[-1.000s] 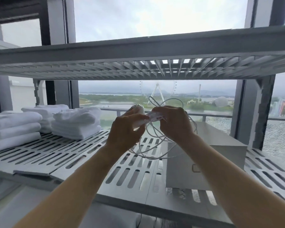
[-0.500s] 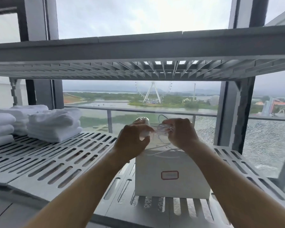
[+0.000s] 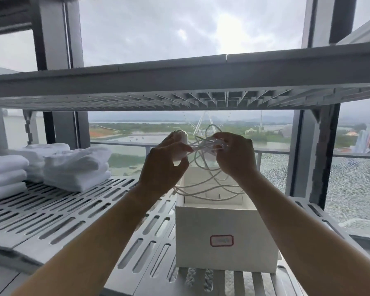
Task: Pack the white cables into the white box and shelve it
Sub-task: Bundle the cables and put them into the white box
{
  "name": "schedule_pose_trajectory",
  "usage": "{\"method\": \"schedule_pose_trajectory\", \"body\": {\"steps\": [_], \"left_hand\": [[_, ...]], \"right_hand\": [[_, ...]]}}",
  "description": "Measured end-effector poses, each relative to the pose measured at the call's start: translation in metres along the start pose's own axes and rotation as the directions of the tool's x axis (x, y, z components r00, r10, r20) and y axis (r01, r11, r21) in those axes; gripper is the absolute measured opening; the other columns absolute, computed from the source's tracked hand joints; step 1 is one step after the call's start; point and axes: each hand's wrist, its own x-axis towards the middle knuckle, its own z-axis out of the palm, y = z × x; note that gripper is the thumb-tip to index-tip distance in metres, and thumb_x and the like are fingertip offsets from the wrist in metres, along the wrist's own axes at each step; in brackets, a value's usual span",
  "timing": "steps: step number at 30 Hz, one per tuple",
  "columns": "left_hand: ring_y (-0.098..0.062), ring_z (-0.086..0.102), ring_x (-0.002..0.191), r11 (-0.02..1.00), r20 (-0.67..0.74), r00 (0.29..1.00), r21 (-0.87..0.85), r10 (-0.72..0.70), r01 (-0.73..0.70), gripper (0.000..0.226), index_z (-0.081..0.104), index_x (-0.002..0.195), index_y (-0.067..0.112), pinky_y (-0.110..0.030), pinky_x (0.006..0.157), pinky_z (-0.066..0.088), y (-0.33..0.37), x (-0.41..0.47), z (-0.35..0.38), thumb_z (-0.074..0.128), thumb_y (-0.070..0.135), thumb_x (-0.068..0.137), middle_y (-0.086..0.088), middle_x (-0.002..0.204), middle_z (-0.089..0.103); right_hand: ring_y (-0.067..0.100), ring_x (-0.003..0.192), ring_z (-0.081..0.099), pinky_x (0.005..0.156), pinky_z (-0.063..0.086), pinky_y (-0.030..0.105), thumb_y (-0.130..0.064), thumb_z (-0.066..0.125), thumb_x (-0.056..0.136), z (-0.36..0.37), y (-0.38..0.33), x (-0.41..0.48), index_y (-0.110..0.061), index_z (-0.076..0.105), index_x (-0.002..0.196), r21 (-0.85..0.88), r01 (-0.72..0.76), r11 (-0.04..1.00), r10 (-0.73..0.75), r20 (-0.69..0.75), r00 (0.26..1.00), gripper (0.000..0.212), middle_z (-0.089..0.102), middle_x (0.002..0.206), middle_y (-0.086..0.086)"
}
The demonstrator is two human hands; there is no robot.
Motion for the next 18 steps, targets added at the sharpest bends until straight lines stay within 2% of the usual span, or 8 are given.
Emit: {"method": "schedule_pose_trajectory", "body": {"steps": [3, 5, 7, 9, 11, 14, 16, 18], "left_hand": [[-0.003, 0.05, 0.116, 0.999, 0.009, 0.999, 0.005, -0.037, 0.037, 0.026, 0.071, 0.088, 0.019, -0.001, 0.092, 0.033, -0.002, 0.003, 0.0, 0.066, 0.0, 0.07, 0.005, 0.121, 0.057], [-0.002, 0.051, 0.113, 0.997, 0.046, 0.996, 0.036, -0.073, 0.071, 0.026, 0.071, 0.087, 0.02, 0.001, 0.09, 0.032, -0.002, 0.001, 0.006, 0.066, 0.002, 0.069, 0.0, 0.119, 0.062], [-0.008, 0.058, 0.109, 0.992, 0.125, 0.986, 0.066, -0.115, 0.107, 0.026, 0.072, 0.085, 0.021, -0.003, 0.088, 0.034, 0.001, -0.005, 0.018, 0.065, 0.002, 0.069, -0.002, 0.114, 0.066], [-0.014, 0.063, 0.101, 0.986, 0.237, 0.96, 0.099, -0.152, 0.132, 0.025, 0.071, 0.086, 0.021, -0.008, 0.083, 0.037, 0.006, -0.014, 0.035, 0.064, 0.004, 0.07, -0.001, 0.11, 0.068], [-0.017, 0.063, 0.099, 0.981, 0.325, 0.928, 0.121, -0.182, 0.15, 0.023, 0.07, 0.089, 0.021, -0.015, 0.085, 0.04, 0.007, -0.022, 0.05, 0.063, 0.006, 0.073, -0.001, 0.11, 0.068], [-0.016, 0.064, 0.097, 0.97, 0.325, 0.913, 0.093, -0.245, 0.227, 0.022, 0.069, 0.089, 0.021, -0.019, 0.087, 0.043, 0.001, -0.024, 0.059, 0.06, 0.005, 0.076, 0.0, 0.107, 0.069], [-0.016, 0.065, 0.097, 0.965, 0.33, 0.907, 0.088, -0.26, 0.245, 0.023, 0.069, 0.088, 0.02, -0.017, 0.086, 0.043, -0.003, -0.025, 0.059, 0.059, 0.003, 0.077, 0.0, 0.106, 0.07], [-0.016, 0.064, 0.097, 0.967, 0.38, 0.889, 0.098, -0.256, 0.237, 0.022, 0.069, 0.088, 0.02, -0.011, 0.082, 0.038, -0.003, -0.025, 0.06, 0.059, 0.003, 0.078, -0.001, 0.106, 0.07]], "right_hand": [[0.019, 0.092, 0.065, 0.077, 0.045, 0.02, -0.002, 0.059, 0.07, -0.003, 0.008, 0.006, -0.024, 0.07, 0.099, -0.018, -0.086, 0.996, 0.084, -0.06, 0.995, 0.039, 0.073, 0.097, 0.002], [0.023, 0.093, 0.065, 0.08, 0.047, 0.025, 0.0, 0.058, 0.07, -0.003, 0.02, 0.002, -0.021, 0.069, 0.102, -0.088, -0.088, 0.992, 0.086, -0.021, 0.996, 0.04, 0.073, 0.098, 0.005], [0.027, 0.093, 0.065, 0.081, 0.049, 0.031, 0.001, 0.057, 0.073, 0.002, 0.03, -0.01, -0.02, 0.067, 0.106, -0.202, -0.049, 0.978, 0.063, 0.064, 0.996, 0.04, 0.072, 0.098, 0.009], [0.028, 0.095, 0.065, 0.083, 0.049, 0.032, 0.001, 0.055, 0.077, 0.009, 0.038, -0.024, -0.022, 0.065, 0.11, -0.325, -0.003, 0.946, 0.07, 0.196, 0.978, 0.041, 0.072, 0.099, 0.009], [0.026, 0.097, 0.064, 0.086, 0.049, 0.033, 0.003, 0.054, 0.078, 0.015, 0.043, -0.031, -0.023, 0.063, 0.11, -0.403, 0.055, 0.913, 0.073, 0.294, 0.953, 0.042, 0.071, 0.101, 0.009], [0.027, 0.107, 0.056, 0.089, 0.047, 0.037, 0.0, 0.054, 0.079, 0.016, 0.05, -0.033, -0.023, 0.061, 0.11, -0.44, 0.099, 0.893, 0.088, 0.386, 0.918, 0.039, 0.063, 0.111, 0.008], [0.028, 0.118, 0.041, 0.094, 0.04, 0.041, -0.014, 0.06, 0.081, 0.015, 0.055, -0.036, -0.026, 0.057, 0.114, -0.468, 0.079, 0.88, 0.204, 0.523, 0.828, 0.035, 0.05, 0.121, 0.005], [0.025, 0.123, 0.032, 0.098, 0.032, 0.042, -0.034, 0.068, 0.077, 0.014, 0.058, -0.041, -0.03, 0.056, 0.117, -0.424, 0.056, 0.904, 0.286, 0.697, 0.657, 0.041, 0.044, 0.128, 0.002]]}}
